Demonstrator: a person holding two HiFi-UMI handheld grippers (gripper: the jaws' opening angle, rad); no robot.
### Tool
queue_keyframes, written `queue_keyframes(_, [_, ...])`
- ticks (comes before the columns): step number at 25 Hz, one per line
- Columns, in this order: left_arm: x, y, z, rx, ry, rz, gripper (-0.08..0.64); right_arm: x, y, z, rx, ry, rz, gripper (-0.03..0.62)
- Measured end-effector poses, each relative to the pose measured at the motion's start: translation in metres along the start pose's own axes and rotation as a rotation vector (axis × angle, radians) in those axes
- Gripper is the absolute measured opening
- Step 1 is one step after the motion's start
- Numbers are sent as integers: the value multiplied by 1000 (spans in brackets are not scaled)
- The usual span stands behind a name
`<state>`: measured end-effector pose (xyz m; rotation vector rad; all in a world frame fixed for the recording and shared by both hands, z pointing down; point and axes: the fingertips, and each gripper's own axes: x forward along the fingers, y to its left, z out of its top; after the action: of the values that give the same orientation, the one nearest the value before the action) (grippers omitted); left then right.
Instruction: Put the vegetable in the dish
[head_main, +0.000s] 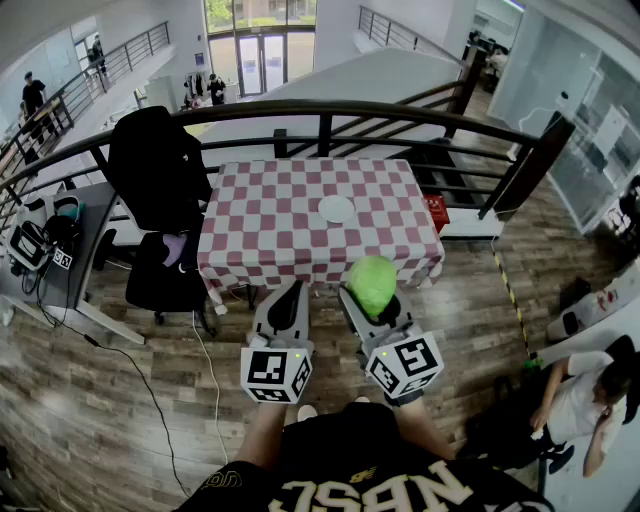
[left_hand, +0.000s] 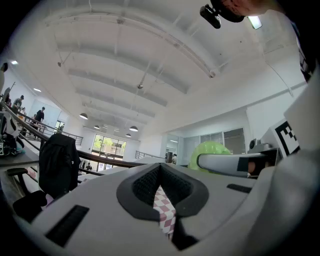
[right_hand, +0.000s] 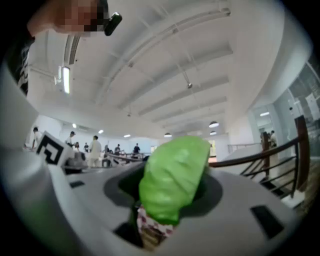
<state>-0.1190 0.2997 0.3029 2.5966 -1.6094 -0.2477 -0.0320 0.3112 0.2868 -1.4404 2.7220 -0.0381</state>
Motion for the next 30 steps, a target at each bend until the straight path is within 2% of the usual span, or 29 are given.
queue_keyframes(6, [5,16,-16,-36,32,1,17,10,3,-16,12,27,6,204])
queue_keyframes(13, [54,33,-45,-65,84,18,17,50,-44,-38,53,59,8,204])
queue_keyframes(20, [177,60,-64,-57,104,81,17,142,-136,-52,105,46,105,204])
queue_keyframes(25, [265,84,-49,-29,60,95,17,213,-193,-41,62,30,178,204])
queue_keyframes(30, [345,93,-70,-54,81,129,17,251,-263,-43,43,50,203,204])
